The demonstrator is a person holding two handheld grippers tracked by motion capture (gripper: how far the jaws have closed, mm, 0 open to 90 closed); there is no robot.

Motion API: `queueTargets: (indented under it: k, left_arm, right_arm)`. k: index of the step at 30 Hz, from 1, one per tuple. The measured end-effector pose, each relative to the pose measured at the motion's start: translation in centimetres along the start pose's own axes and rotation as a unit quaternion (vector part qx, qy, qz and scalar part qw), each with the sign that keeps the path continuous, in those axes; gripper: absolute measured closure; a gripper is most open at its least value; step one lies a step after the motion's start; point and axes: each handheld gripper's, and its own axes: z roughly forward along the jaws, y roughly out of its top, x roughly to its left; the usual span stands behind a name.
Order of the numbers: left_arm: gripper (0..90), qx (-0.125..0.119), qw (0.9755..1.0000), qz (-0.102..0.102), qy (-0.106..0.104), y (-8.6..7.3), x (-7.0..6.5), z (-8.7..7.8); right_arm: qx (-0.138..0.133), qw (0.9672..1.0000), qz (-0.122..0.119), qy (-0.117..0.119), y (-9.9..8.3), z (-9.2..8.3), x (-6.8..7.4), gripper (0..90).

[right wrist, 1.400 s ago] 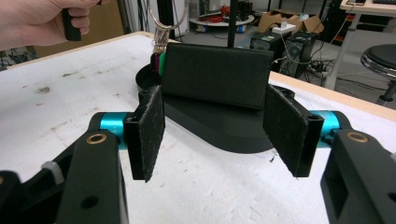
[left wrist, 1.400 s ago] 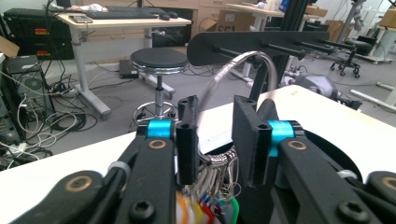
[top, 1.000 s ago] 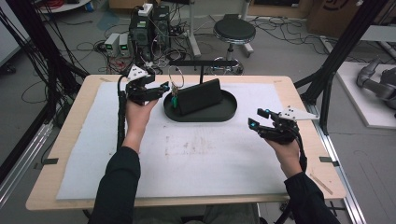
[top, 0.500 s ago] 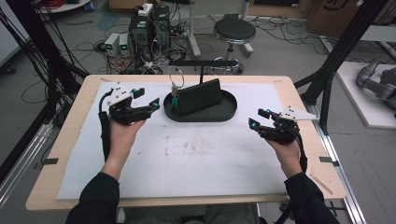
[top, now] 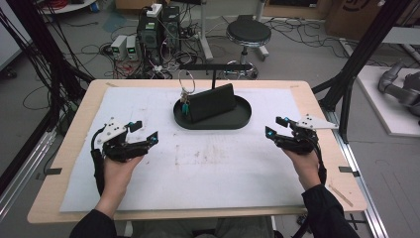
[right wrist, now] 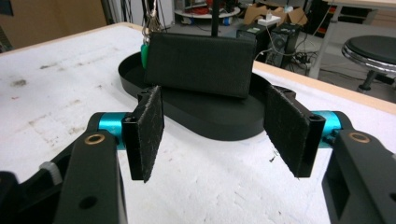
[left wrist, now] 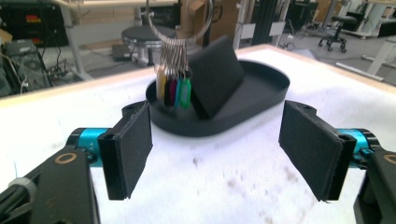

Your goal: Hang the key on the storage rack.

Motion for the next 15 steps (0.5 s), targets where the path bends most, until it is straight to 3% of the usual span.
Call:
queueTargets:
  k: [4, 15]
  left_arm:
    - [25.6, 0.021, 0.9996, 0.013, 0.012, -1.0, 0.3, 0.1]
    - [25.6, 0.024, 0.9992, 0.027, 0.019, -1.2, 0.5, -0.1]
  right_arm:
    - [0.003, 1.0, 0.0, -0.009, -0.3, -0.2, -0.1, 38.9]
    - [0.018, 0.9991, 0.014, -0.034, -1.3, -1.1, -1.2, 37.7]
